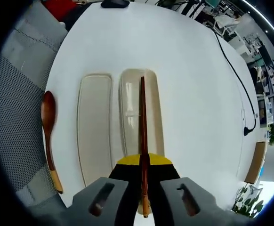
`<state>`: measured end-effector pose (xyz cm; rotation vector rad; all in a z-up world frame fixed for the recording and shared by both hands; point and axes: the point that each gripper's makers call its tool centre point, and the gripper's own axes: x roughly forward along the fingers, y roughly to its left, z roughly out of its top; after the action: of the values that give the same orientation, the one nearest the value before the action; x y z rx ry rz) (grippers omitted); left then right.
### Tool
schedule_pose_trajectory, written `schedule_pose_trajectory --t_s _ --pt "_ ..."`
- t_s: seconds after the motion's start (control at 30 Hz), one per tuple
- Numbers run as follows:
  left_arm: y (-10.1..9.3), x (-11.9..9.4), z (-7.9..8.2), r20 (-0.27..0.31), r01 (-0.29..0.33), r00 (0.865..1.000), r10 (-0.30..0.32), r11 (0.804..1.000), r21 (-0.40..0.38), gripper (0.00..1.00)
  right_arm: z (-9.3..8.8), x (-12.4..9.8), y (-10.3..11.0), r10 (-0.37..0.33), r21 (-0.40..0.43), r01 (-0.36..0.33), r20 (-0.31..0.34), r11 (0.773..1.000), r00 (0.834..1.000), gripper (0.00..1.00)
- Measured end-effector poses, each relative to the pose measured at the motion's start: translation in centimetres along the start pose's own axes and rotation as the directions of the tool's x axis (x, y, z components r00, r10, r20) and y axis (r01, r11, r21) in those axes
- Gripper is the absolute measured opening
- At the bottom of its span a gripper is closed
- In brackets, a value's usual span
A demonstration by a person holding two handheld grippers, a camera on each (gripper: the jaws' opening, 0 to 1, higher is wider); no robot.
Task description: Arrange the utensils inside the cutlery case until each visible utensil rests in its matching compartment.
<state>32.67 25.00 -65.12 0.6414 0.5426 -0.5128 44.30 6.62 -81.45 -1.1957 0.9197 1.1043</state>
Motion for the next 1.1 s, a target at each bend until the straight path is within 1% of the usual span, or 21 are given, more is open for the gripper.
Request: schedule_pose_trajectory --t_s 0.27,0.4,0.47,0.63,0.7,0.8,0.83,0.93,1.03,1.1 --pt "0.0 0.0 -0.1 -0.003 0.002 1.000 -0.002 1.000 -0.003 0.67 0.2 0.3 0.2 0.007 0.001 -0.007 0.012 1.000 1.000 0.00" --pt "0.0 0.0 -0.1 -0.004 0.003 1.000 -0.003 1.000 -0.005 0.67 0.5 0.2 0.4 0.008 -0.012 -0.007 0.025 1.000 1.000 0.00" --pt "0.0 0.0 -0.1 -0.005 0.004 1.000 -0.004 1.000 -0.006 0.67 0.5 0.3 0.4 0.008 -0.030 -0.007 0.025 1.000 1.000 0.00" --pt "0.0 0.0 -0.2 -0.007 0.003 1.000 -0.003 1.000 -0.005 0.67 0.4 0.3 0.3 0.012 -0.028 -0.011 0.022 1.000 1.000 0.00" --pt "0.0 0.0 -0.1 -0.007 0.001 1.000 -0.001 1.000 -0.003 0.67 0.4 0.2 0.2 0.011 -0.030 -0.010 0.028 0.999 1.000 0.01" --pt "0.0 0.0 -0.1 -0.005 0.001 1.000 -0.001 1.000 -0.007 0.67 0.5 -0.1 -0.1 0.001 -0.032 0.000 0.039 1.000 0.999 0.06" --pt "0.0 0.0 -0.2 -0.007 0.001 1.000 -0.001 1.000 -0.005 0.67 0.5 -0.1 -0.1 0.000 -0.032 0.001 0.038 0.999 0.999 0.06" --pt "0.0 0.0 -0.1 -0.004 0.001 1.000 -0.001 1.000 -0.005 0.67 0.4 -0.5 -0.4 -0.006 -0.018 0.007 0.051 1.000 0.999 0.06" --pt "0.0 0.0 -0.1 -0.006 0.001 1.000 -0.001 1.000 -0.003 0.67 0.2 -0.8 -0.8 -0.019 -0.004 0.020 0.057 1.000 0.998 0.08" --pt "0.0 0.0 -0.1 -0.004 0.000 1.000 0.000 1.000 -0.002 0.67 -0.1 -1.1 -1.0 -0.028 0.010 0.027 0.061 1.000 0.998 0.08"
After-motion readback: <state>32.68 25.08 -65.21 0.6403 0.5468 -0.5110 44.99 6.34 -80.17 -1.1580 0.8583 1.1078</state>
